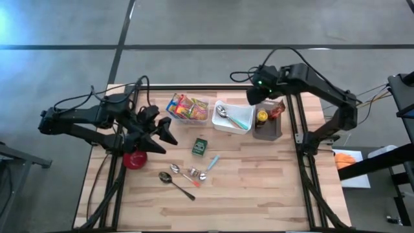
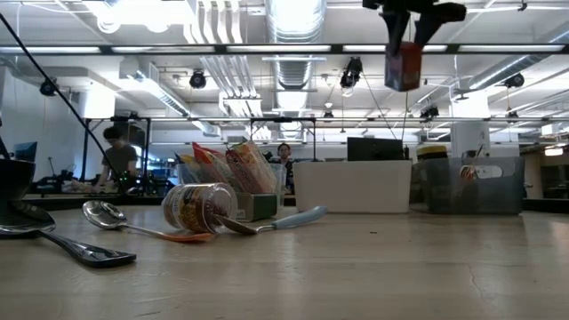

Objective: Pick & Place Food Item
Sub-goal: Put the red seasoning can into the black bin

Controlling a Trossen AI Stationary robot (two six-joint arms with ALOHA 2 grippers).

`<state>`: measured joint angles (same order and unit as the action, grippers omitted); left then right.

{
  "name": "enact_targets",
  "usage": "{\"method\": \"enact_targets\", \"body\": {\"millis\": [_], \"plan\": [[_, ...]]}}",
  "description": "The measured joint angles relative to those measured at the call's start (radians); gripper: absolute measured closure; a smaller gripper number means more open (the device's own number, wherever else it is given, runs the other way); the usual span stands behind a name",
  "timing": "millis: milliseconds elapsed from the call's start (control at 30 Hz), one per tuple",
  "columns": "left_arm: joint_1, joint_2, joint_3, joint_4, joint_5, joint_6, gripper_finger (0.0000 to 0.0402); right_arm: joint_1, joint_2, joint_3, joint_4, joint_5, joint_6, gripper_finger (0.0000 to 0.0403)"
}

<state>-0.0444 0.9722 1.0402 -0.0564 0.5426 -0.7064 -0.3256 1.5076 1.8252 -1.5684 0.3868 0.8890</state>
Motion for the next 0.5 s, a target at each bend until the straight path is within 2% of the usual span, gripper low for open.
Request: {"method": "enact_targets", "body": {"millis": [167, 500], "plan": [[0.000, 0.000, 0.000, -0.032, 0.000, 0.000, 0.0102, -0.043, 0.026, -0.003, 0.002, -0.113, -0.029, 0.0201], [0.000, 0.000, -0.001, -0.105, 0.000, 0.000, 0.0102, -0.131, 0.005, -0.049, 0.000, -0.176, -0.070, 0.0201]]}}
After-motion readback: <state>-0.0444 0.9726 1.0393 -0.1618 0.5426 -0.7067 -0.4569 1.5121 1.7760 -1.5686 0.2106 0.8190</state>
